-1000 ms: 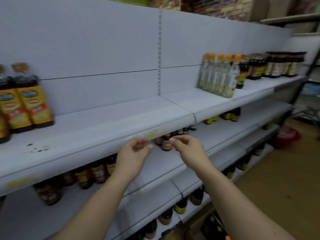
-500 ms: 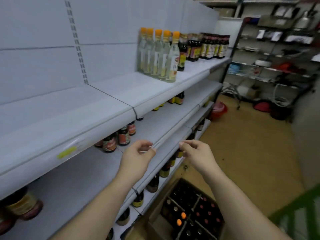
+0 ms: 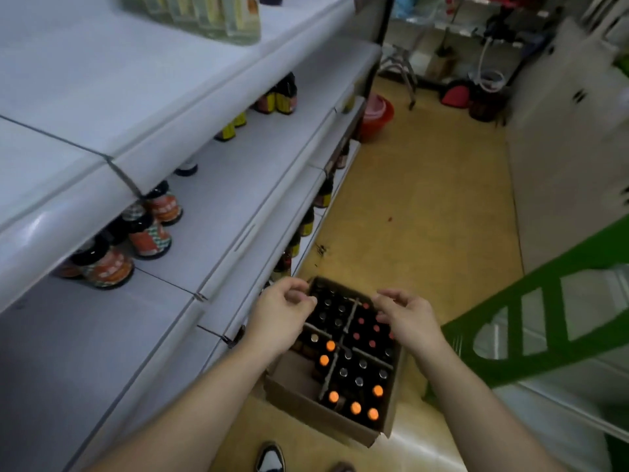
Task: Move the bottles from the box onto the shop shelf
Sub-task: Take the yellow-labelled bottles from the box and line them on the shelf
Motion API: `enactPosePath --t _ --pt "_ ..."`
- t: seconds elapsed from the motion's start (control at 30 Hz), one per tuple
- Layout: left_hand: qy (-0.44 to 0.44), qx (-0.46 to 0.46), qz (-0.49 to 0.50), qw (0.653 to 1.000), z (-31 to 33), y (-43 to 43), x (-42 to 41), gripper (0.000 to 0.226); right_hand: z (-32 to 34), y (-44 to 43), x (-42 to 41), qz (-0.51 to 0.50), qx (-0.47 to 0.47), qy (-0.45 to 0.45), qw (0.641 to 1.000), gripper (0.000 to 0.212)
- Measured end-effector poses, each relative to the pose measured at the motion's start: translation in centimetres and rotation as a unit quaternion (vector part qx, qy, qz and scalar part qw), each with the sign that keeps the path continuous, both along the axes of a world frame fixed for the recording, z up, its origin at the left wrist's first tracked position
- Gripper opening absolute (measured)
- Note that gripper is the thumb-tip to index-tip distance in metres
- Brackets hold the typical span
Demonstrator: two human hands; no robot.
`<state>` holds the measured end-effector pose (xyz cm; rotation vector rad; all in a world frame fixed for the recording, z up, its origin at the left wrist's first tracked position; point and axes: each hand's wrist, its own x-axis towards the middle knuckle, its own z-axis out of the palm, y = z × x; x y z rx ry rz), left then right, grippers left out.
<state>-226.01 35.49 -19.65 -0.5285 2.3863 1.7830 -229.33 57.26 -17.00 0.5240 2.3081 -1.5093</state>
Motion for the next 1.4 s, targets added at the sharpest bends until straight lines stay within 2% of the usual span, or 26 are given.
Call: enactPosePath --t 0.2,0.4,0.77,1.0,1.07,1.27,1.4 --pt "-0.069 -0.041 -0.044 0.996 -6.6 2.5 -3.1 0.014 -6.3 4.2 -1.3 -0.024 0.001 -0.041 0.999 0.026" --pt "-0.132 -0.068 -0.035 0.988 -13.8 4.0 -5.0 0.016 -15.0 6.0 -3.3 -0.025 -0.009 -0.094 0.995 0.027" --pt "-0.199 -0.104 -0.028 0.974 -33.1 4.0 -8.7 0.021 -36.7 3.2 -7.5 0.008 0.003 -0.191 0.982 0.026" --pt "-0.218 -0.122 -0.064 0.966 -45.2 2.6 -11.4 0.012 -49.6 -0.1 -9.7 0.082 0.080 -0.186 0.976 0.026" --pt "-0.226 -0.133 -0.071 0.962 -48.3 2.0 -12.2 0.010 -52.2 -0.8 -10.7 0.104 0.099 -0.183 0.973 0.032" --pt "-0.262 -0.168 -0.080 0.947 -56.4 1.2 -15.3 0.026 -59.3 -3.5 -13.9 0.149 0.151 -0.183 0.960 0.051" --pt "-0.247 -0.206 -0.089 0.943 -60.1 1.5 -17.4 0.032 -63.7 -5.2 -15.0 0.180 0.186 -0.192 0.947 0.057"
